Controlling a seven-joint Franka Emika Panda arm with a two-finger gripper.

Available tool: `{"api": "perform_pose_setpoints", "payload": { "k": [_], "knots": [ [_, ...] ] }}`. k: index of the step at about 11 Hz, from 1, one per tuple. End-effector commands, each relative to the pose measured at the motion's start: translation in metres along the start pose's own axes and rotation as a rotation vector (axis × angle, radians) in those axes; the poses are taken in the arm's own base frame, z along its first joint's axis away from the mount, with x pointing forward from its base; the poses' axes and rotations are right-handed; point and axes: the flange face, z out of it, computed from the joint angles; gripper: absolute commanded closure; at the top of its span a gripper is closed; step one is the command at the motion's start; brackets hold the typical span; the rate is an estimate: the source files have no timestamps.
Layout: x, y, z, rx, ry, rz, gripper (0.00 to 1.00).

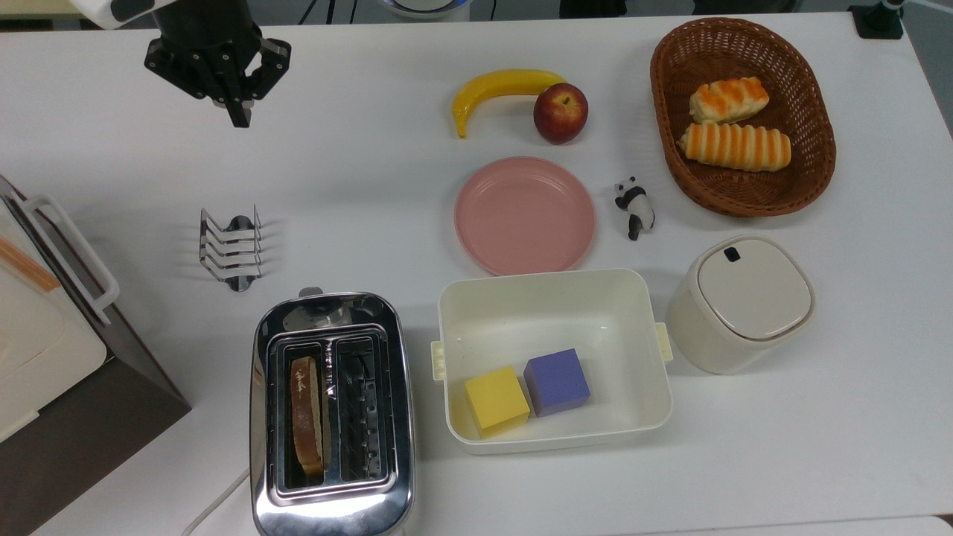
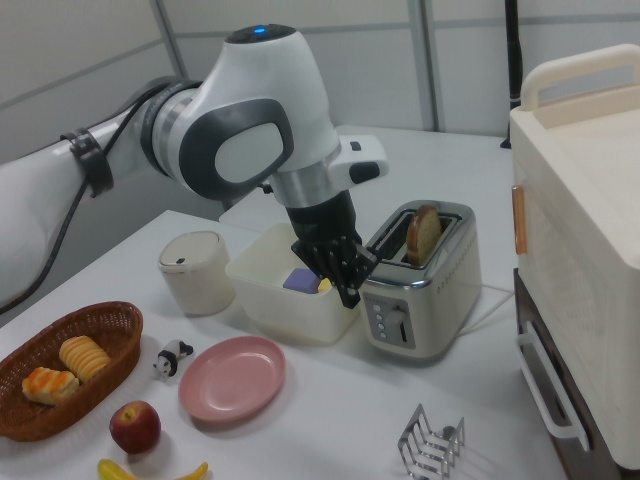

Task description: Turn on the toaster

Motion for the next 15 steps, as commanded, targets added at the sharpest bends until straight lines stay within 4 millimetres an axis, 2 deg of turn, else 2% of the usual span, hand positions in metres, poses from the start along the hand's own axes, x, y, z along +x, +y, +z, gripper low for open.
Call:
{"api": "perform_pose_setpoints", "payload": {
  "k": [1,2,5,11,13,15],
  "knots": [
    [0.004,0.001,0.017,0.015,-0.001,0.002,1.0],
    [0.009,0.003,0.017,0.002,0.033,-0.003,1.0],
    [0.027,0.004,0.052,-0.019,0.055,-0.018,1.0],
    [0.054,-0.008,0.104,0.061,0.111,-0.007,1.0],
    [0.06,-0.016,0.121,0.076,0.107,-0.014,1.0],
    [0.068,-0.033,0.123,0.088,0.14,-0.031,1.0]
  ]
}}
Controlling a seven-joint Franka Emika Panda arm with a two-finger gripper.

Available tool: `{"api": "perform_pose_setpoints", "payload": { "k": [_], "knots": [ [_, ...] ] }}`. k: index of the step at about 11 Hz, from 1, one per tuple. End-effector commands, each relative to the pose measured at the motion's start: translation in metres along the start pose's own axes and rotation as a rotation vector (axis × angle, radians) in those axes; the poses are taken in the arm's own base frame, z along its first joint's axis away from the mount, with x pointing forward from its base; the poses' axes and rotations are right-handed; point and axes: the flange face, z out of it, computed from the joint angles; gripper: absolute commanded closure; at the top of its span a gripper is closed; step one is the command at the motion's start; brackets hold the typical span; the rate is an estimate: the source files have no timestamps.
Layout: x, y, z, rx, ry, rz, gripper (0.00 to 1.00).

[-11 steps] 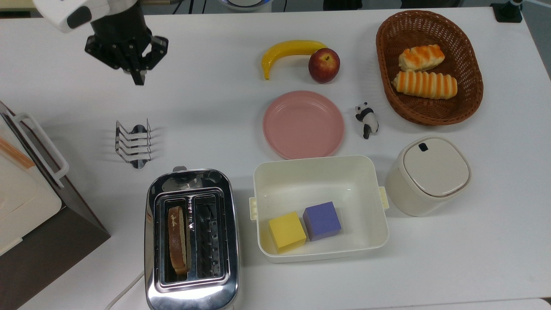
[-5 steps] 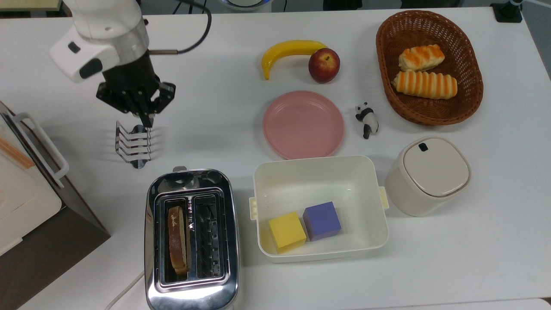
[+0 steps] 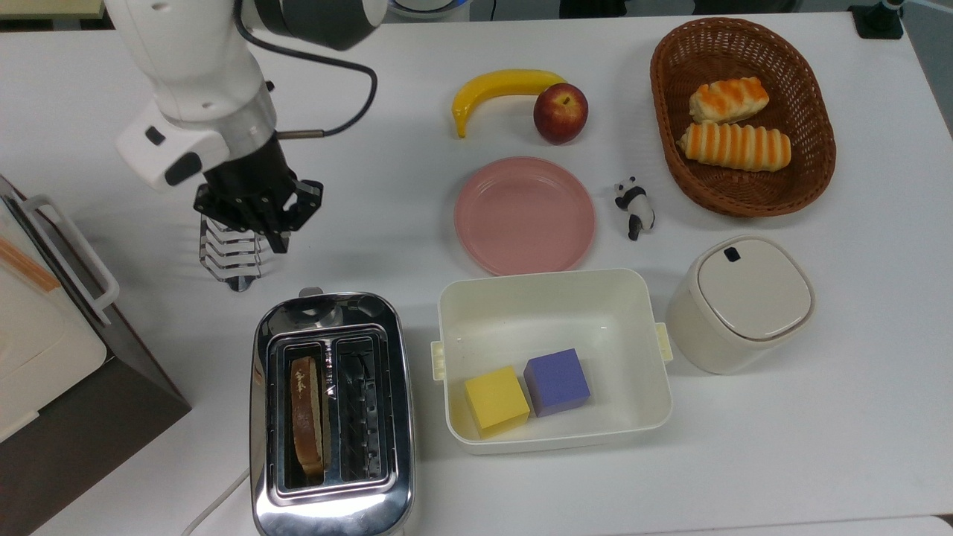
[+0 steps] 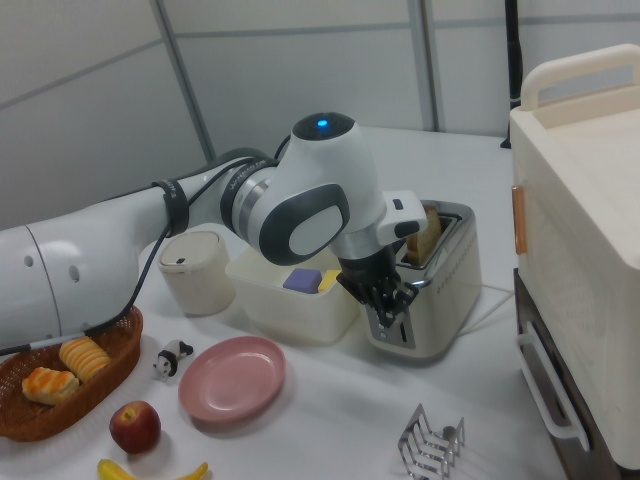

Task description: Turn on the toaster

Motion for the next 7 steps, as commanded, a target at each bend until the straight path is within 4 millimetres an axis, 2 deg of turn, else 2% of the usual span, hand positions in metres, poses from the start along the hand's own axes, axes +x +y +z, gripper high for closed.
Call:
{"api": "perform_pose_setpoints", "payload": {
  "k": [1,4,7],
  "knots": [
    [0.011,-0.019,0.014,0.02,0.064,-0.029,1.0],
    [0.017,-0.026,0.035,0.014,0.08,-0.036,1.0],
    [0.02,-0.028,0.046,0.01,0.088,-0.041,1.0]
  ]
}}
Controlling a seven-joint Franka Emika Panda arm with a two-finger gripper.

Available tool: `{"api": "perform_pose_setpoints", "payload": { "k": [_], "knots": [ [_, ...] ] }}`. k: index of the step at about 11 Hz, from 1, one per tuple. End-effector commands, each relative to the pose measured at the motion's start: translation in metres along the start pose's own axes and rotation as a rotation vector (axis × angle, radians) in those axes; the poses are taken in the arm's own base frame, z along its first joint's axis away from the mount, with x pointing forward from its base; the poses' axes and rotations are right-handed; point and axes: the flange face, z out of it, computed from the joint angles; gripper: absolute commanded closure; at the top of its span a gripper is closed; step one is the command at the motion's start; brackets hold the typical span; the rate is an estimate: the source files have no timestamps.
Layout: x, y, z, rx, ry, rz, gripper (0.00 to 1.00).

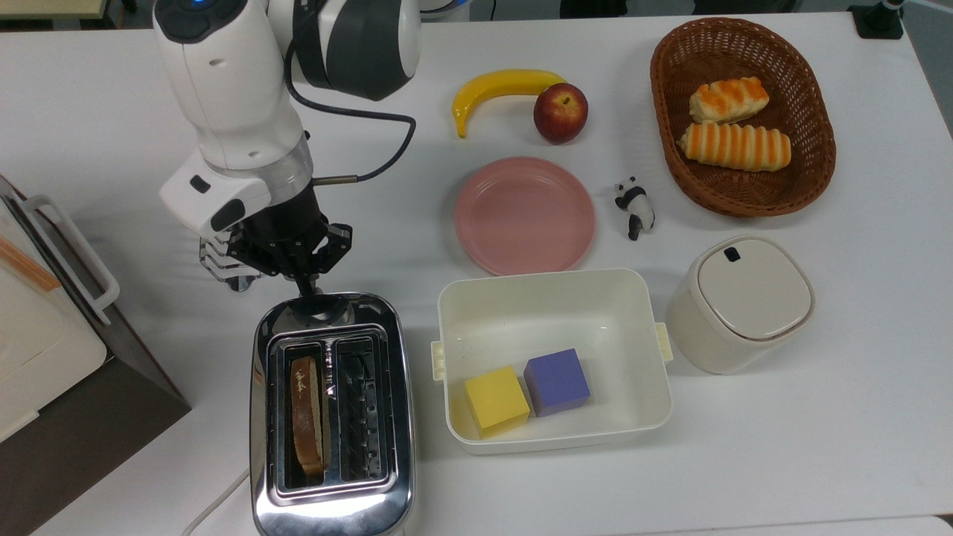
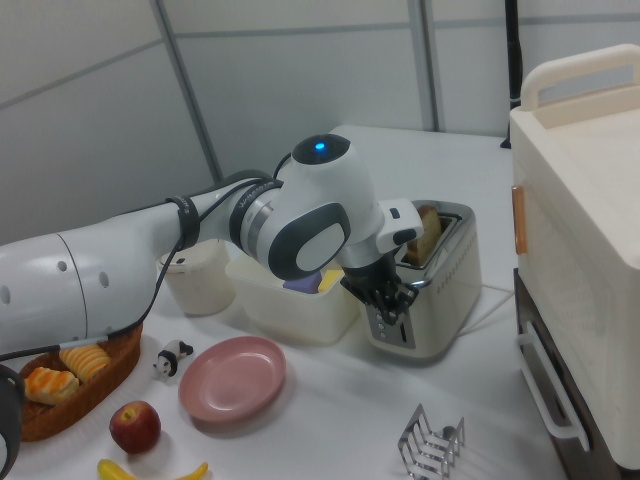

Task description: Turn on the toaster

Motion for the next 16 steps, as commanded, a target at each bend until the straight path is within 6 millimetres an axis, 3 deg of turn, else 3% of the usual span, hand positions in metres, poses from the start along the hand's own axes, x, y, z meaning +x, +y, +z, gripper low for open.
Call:
{"api": "perform_pose_setpoints", "payload": {
  "k": [1,4,9,11,14,16],
  "knots": [
    [0.0,-0.002,0.011,0.011,0.014,-0.003,1.0],
    [0.001,0.001,0.033,-0.001,0.023,0.002,1.0],
    [-0.011,0.002,0.1,-0.015,-0.073,-0.017,1.0],
    [-0.015,0.003,0.115,-0.013,-0.092,-0.015,1.0],
    [-0.009,0.006,0.096,-0.015,-0.063,-0.005,1.0],
    [-0.001,0.008,0.057,-0.012,-0.009,0.002,1.0]
  ]
}}
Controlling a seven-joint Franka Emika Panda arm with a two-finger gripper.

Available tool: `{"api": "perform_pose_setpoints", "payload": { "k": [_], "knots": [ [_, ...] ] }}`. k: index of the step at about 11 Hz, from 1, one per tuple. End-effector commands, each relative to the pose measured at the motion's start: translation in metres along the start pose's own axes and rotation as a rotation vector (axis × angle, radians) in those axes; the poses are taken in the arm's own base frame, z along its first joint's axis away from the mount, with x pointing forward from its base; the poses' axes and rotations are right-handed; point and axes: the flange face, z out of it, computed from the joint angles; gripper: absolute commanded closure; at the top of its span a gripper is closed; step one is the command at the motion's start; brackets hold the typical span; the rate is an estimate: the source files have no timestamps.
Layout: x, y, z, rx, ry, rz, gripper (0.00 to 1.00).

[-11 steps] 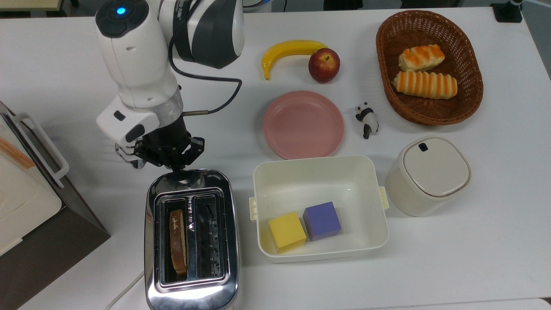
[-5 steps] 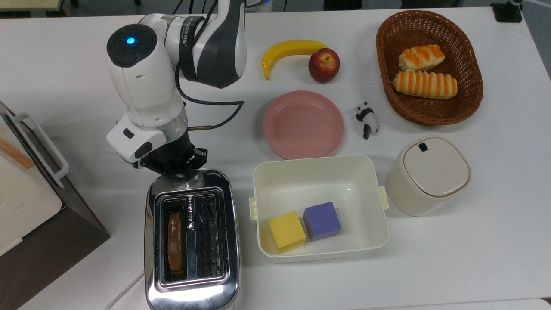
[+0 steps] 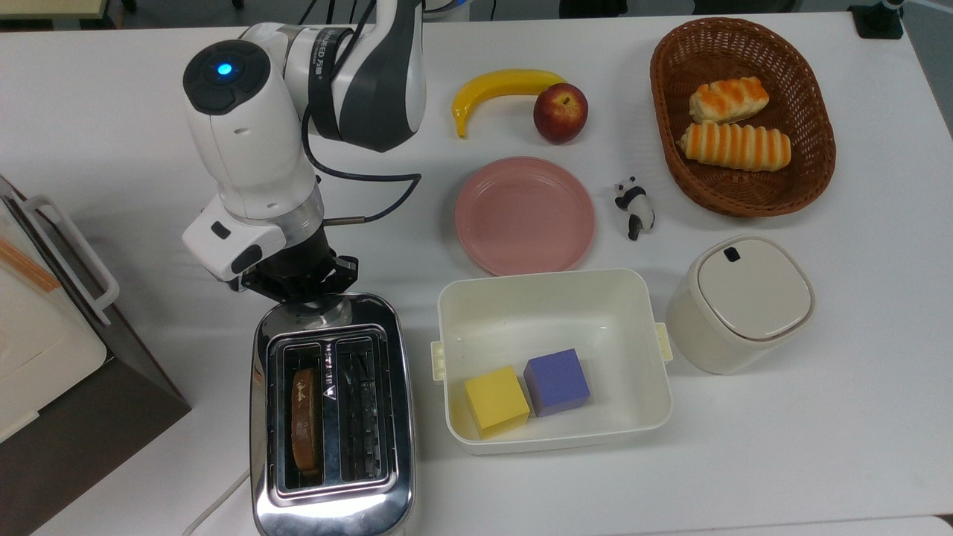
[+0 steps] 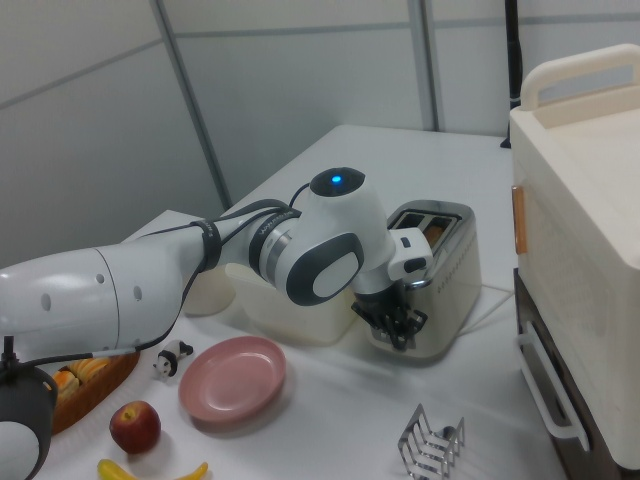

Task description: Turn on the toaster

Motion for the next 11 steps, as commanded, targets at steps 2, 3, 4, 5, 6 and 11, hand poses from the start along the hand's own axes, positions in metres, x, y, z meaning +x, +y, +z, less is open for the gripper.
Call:
{"api": "perform_pose_setpoints", "payload": {
  "k": [2,3,4,5,6,11],
  "knots": [
    [0.002,0.015,-0.035,0.005,0.069,0.02,1.0],
    [0.003,0.017,-0.053,0.005,0.091,0.024,1.0],
    [0.003,0.02,-0.069,0.005,0.112,0.029,1.0],
    [0.001,0.024,-0.085,0.008,0.123,0.034,0.98],
    [-0.003,0.024,-0.096,0.017,0.102,0.035,0.97],
    [-0.019,0.023,-0.177,0.043,0.095,0.027,0.72]
  ]
}}
